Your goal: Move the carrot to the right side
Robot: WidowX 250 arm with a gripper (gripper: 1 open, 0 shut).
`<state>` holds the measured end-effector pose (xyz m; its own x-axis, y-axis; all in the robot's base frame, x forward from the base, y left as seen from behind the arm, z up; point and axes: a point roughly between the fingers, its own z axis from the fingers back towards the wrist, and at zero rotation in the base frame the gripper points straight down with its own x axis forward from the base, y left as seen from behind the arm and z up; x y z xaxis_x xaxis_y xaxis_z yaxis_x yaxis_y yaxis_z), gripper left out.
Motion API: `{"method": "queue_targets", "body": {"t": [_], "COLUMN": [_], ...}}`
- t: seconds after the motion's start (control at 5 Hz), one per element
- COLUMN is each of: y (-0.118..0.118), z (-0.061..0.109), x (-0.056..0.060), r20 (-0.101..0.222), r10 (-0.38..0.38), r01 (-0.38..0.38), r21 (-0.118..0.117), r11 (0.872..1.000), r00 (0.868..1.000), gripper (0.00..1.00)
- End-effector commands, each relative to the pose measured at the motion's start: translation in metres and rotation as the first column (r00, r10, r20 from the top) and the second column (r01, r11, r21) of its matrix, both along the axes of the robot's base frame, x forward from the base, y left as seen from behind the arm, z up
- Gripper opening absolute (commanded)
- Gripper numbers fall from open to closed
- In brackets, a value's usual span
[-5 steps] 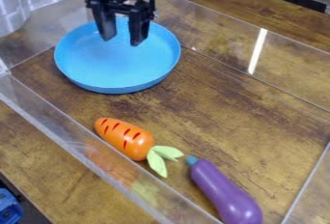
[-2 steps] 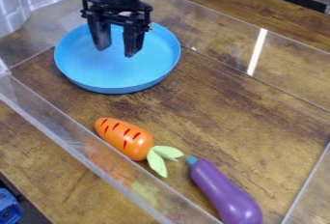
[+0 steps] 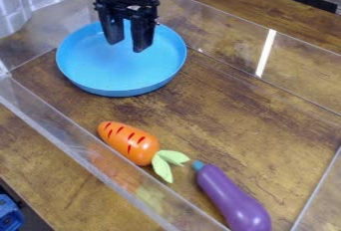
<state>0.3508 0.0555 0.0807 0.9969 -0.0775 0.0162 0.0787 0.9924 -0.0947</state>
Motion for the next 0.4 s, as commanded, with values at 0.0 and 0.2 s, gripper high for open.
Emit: {"method": "queue_targets", "body": {"t": [0.0, 0.2], "y": [0.0091, 0.0113], "z": [0.0153, 0.0127], "x": [0.0071, 0.0095], "r20": [0.035, 0.014], "r10": [-0.06, -0.131], "r01": [0.059, 0.13], "r21": [0.029, 0.043], "r11": [0.998, 0.991], "r00": [0.998, 0.991], "gripper": [1.0, 1.0]}}
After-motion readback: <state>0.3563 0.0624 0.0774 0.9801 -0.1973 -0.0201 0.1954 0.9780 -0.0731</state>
